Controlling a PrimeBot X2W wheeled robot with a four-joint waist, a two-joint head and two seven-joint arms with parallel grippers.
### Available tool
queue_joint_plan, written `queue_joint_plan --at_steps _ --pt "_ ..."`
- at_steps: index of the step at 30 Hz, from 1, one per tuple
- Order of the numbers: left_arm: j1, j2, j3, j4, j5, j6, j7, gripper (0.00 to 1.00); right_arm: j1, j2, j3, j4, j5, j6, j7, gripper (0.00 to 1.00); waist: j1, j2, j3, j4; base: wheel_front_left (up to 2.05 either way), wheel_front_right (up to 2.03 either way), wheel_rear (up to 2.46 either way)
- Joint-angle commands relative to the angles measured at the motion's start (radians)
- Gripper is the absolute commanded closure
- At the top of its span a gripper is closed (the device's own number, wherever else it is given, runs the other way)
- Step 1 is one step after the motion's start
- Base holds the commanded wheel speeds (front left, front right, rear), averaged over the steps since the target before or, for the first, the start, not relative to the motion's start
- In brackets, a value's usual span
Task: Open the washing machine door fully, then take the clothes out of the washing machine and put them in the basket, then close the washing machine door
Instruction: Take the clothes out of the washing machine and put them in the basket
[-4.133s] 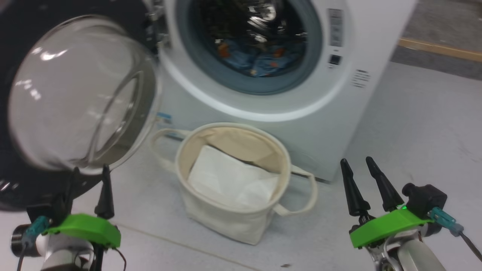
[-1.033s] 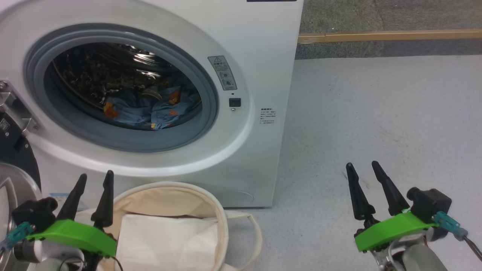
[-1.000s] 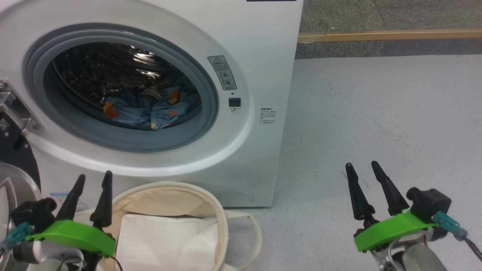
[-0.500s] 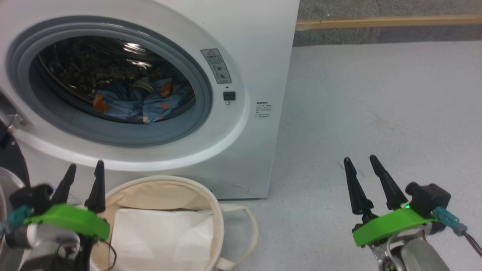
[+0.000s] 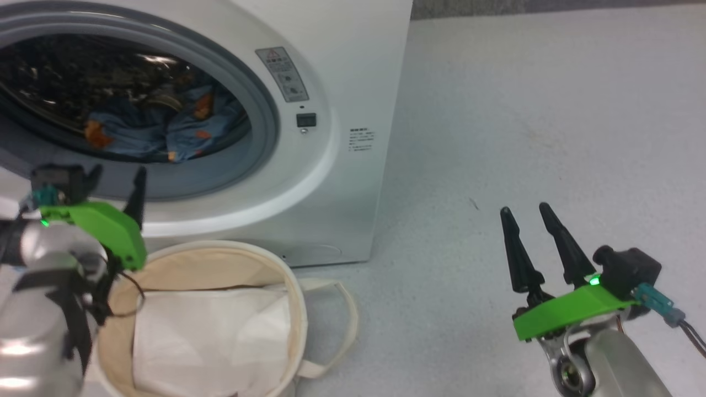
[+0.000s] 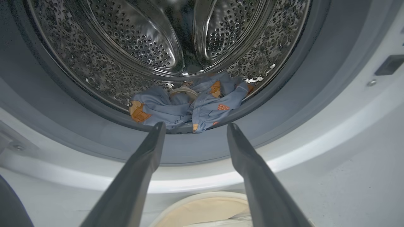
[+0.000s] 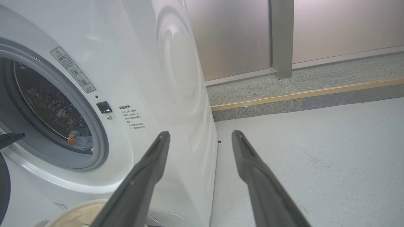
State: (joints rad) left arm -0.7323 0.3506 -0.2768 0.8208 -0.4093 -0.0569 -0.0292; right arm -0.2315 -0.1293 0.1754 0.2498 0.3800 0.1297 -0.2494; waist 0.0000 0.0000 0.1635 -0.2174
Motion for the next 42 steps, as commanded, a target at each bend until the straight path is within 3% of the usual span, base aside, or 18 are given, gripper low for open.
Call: queue_joint_plan --at_steps 1,8,16,34,42 --pt "-0.083 0.06 0.025 0.001 0.021 0.008 0.002 0.0 -0.052 0.002 0.021 -0.038 -0.008 0.001 -0.012 0.0 0.0 0.0 0.028 -0.024 0.0 0.0 0.0" --pt "-0.29 0.089 -0.025 0.216 0.098 0.06 0.054 0.0 -0.086 0.011 0.012 -0.061 -0.013 0.001 -0.012 0.0 0.0 0.0 0.117 -0.079 0.0 0.0 0.0" --pt "-0.482 0.08 -0.039 0.385 0.115 0.125 0.141 0.0 -0.104 0.027 -0.011 -0.093 -0.018 0.001 -0.012 0.0 0.0 0.0 0.224 -0.099 0.0 0.0 0.0" --pt "-0.681 0.081 -0.053 0.46 0.106 0.173 0.243 0.0 -0.146 0.048 -0.042 -0.164 -0.035 0.001 -0.012 0.0 0.0 0.0 0.407 -0.093 0.0 0.0 0.0" --pt "-0.704 0.098 -0.082 0.465 0.124 0.175 0.203 0.0 -0.145 0.057 -0.058 -0.175 -0.03 0.001 -0.012 0.0 0.0 0.0 0.441 -0.095 0.0 0.0 0.0"
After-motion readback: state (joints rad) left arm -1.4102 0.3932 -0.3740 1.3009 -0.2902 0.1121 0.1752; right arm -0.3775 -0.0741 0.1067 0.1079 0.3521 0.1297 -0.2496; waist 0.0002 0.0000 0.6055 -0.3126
